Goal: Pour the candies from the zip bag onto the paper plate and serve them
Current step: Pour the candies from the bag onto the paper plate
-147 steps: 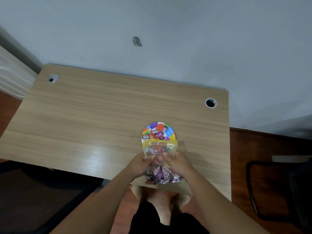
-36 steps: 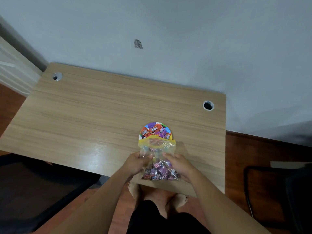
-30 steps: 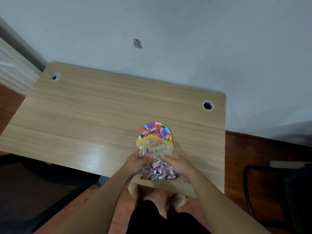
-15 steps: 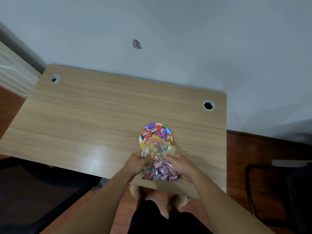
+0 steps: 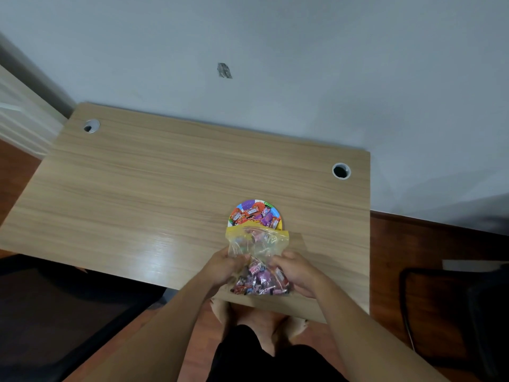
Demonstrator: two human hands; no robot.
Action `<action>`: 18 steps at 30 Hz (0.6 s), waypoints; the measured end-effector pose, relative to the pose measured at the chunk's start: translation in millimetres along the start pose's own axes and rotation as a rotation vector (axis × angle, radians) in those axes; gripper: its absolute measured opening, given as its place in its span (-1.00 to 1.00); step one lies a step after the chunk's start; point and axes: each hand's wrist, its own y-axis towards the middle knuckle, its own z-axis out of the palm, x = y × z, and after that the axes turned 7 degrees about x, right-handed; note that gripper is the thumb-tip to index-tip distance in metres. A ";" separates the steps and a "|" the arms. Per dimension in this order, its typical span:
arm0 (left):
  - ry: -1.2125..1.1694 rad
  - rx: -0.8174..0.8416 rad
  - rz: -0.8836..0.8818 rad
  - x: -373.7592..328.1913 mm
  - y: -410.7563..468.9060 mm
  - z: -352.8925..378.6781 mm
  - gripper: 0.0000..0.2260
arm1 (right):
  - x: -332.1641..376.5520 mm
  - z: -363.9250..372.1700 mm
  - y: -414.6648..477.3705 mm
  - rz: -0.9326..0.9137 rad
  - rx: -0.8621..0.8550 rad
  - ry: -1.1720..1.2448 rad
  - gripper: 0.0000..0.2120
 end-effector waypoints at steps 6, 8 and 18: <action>-0.191 0.099 -0.071 2.8 1.5 0.3 -0.65 | -2.8 -2.2 -3.9 -0.092 -0.030 -0.029 -0.78; -0.177 0.157 -0.083 2.2 -0.2 1.7 -0.59 | 0.5 -1.6 -6.4 -0.070 -0.026 -0.017 -0.76; -0.121 0.071 0.022 5.9 -1.7 7.2 -0.69 | -8.9 -0.7 -1.3 -0.082 -0.004 -0.021 -0.67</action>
